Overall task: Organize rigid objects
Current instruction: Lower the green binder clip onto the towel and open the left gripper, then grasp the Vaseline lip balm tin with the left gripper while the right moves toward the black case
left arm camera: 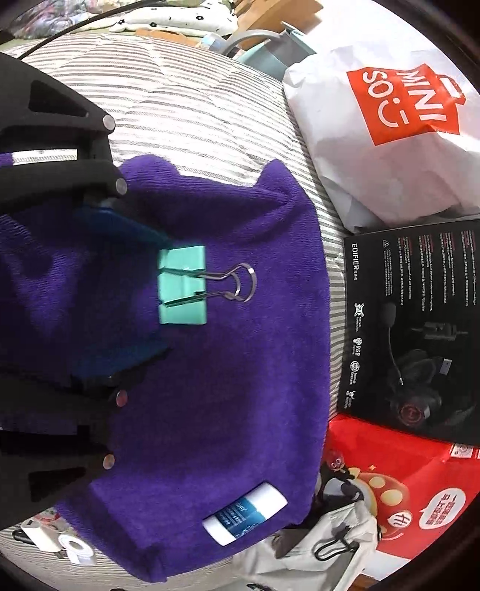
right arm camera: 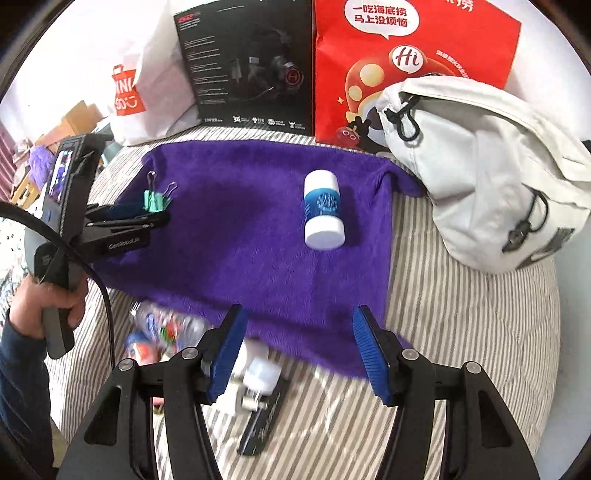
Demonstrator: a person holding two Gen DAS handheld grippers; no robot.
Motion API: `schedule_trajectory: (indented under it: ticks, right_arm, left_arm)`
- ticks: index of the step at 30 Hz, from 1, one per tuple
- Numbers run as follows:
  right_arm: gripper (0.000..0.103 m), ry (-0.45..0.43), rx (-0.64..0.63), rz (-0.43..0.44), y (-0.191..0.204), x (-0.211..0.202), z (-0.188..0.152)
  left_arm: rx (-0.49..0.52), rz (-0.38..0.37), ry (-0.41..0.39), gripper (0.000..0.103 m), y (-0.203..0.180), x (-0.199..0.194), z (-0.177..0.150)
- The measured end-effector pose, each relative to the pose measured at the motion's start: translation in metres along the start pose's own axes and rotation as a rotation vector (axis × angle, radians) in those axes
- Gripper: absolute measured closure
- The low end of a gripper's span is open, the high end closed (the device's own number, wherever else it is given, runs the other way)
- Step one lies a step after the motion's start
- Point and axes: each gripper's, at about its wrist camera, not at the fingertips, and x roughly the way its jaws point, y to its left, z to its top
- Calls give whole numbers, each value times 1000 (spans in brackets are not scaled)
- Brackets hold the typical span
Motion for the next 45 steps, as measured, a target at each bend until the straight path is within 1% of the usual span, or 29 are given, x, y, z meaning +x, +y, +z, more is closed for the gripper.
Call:
schedule_trajectory:
  ticks: [5,7,9,10,11,14,20,22,25,28,31,32,33,42,43,44,45]
  right_arm:
    - [43,-3,1,-5,2,-16,-18]
    - [42,-2,1,-8,2,-21,-25]
    - [42,-3,4,-8,2,-25,-33]
    - [42,-3,7,-4,2,-27,-37]
    - [42,-4,10,1,3,-29,-42]
    - [42,-1,13,8,4,-32,-53]
    - [42,2,-1,-2,4,-39,-72]
    - [42,7,5,1,2,-40,-78]
    - [42,9,14,0,0,-42,-87]
    - [42,20,19,-3,-2,-41,-94]
    - [42,38,21,-8,-3,-37,-100]
    - [42,44,21,-9,-3,-35,-101]
    - [42,49,21,-11,-3,-34,-101]
    - [42,72,3,-19,0,-25,-102]
    - [42,77,4,-18,1,-23,-102]
    - [42,81,4,-18,1,-22,-102]
    - [42,84,3,-18,2,-20,-102]
  left_arm:
    - [-46,-10,19,47,2,-16,-11]
    - [-59,-15,4,47,2,-32,-16]
    - [-54,-16,-21,43,-1,-51,-22]
    - [-49,-18,-27,38,-3,-58,-25]
    - [-41,-24,-35,35,-6,-66,-30]
    - [-18,-73,-55,35,-9,-85,-47]
    - [-47,-157,-25,35,-13,-103,-91]
    - [-25,-174,-40,35,-19,-108,-105]
    - [29,-138,-33,35,-29,-105,-117]
    - [62,-141,-1,35,-35,-96,-120]
    - [89,-131,10,35,-42,-90,-124]
    - [97,-133,12,33,-44,-87,-125]
    - [103,-142,12,33,-45,-86,-126]
    - [172,-147,-31,33,-52,-79,-123]
    - [177,-157,-29,37,-53,-77,-123]
    - [181,-168,-21,47,-53,-75,-124]
    - [188,-169,-20,49,-53,-75,-125]
